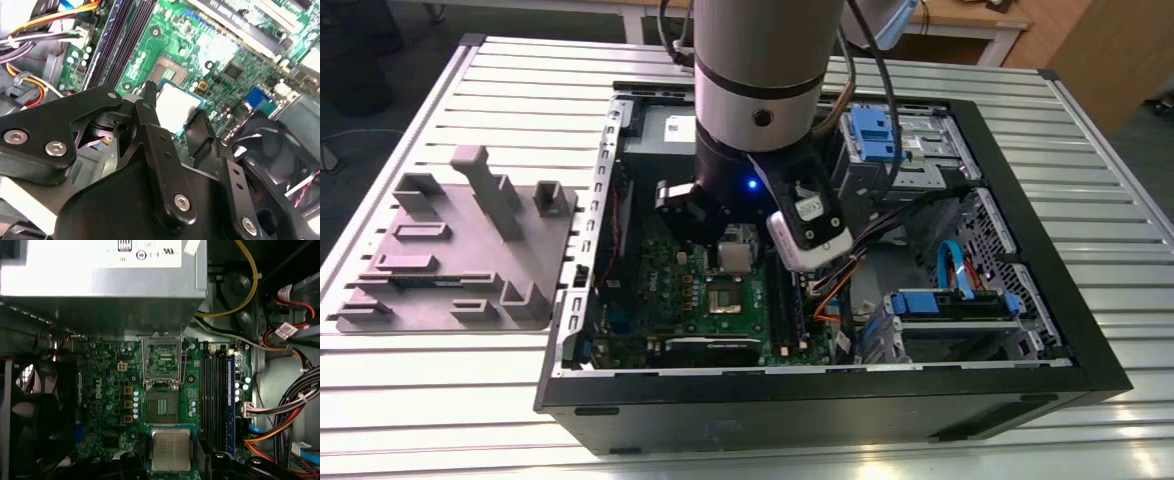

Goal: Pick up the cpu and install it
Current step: 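Place the cpu into insertion slot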

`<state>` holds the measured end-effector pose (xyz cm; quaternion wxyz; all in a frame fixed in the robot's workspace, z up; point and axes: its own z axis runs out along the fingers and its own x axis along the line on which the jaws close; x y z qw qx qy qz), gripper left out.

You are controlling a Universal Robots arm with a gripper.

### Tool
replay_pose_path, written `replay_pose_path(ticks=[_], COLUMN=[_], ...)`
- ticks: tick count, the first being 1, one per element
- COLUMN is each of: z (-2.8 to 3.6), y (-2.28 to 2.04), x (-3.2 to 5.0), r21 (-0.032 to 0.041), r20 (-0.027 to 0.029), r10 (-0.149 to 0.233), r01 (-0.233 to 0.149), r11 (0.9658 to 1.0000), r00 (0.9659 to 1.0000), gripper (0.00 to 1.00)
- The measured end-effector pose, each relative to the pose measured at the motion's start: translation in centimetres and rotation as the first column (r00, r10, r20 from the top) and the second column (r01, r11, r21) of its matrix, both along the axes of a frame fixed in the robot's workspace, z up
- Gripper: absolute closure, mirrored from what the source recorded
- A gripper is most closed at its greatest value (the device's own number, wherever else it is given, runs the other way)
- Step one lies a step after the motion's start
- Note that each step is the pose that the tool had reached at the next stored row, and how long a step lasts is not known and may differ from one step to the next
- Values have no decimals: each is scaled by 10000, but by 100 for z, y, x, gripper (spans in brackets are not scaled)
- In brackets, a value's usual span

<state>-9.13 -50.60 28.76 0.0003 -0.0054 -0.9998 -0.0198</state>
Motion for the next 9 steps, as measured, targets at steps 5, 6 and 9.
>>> replay_pose_path(ticks=[5, 6, 9], z=[-6, -6, -5], y=[79, 79, 79], x=[1, 1, 0], r21=[6, 6, 4], r20=[2, 2, 1], r10=[1, 1, 1], r01=[-1, -1, -1], r11=[10000, 10000, 10000], r00=[10000, 10000, 10000], gripper=[53, 53, 53])
